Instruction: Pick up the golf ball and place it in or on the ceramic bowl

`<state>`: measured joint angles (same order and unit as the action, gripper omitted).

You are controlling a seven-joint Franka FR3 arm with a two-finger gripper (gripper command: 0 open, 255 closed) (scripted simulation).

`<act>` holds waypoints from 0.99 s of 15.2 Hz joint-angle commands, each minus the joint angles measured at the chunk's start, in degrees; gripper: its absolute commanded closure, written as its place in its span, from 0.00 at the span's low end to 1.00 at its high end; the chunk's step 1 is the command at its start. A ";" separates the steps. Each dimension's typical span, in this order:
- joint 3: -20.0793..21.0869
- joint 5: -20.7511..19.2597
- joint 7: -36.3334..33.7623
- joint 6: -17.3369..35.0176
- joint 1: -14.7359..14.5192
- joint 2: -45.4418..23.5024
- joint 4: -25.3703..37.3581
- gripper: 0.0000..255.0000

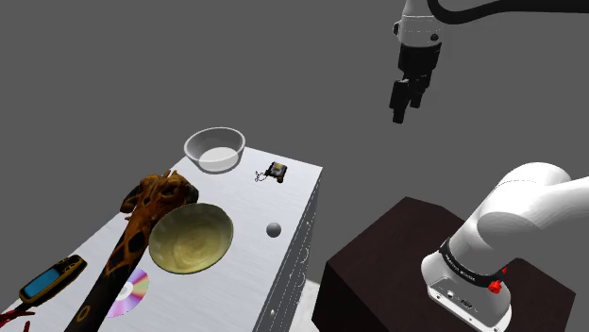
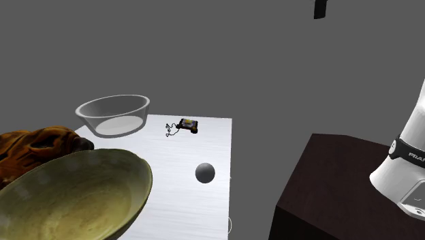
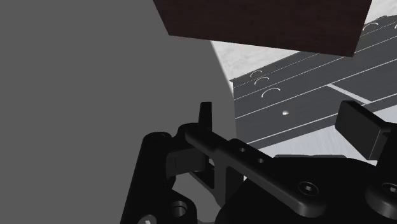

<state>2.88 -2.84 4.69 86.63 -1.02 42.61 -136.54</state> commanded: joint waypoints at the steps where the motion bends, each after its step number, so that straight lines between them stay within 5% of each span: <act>1: 0.00 0.00 0.00 0.00 0.00 0.00 0.00 0.00; 15: 16.16 7.29 -14.59 24.74 -6.81 -6.78 -11.48 0.00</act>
<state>17.91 4.21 -8.87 109.76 -7.49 36.69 -147.90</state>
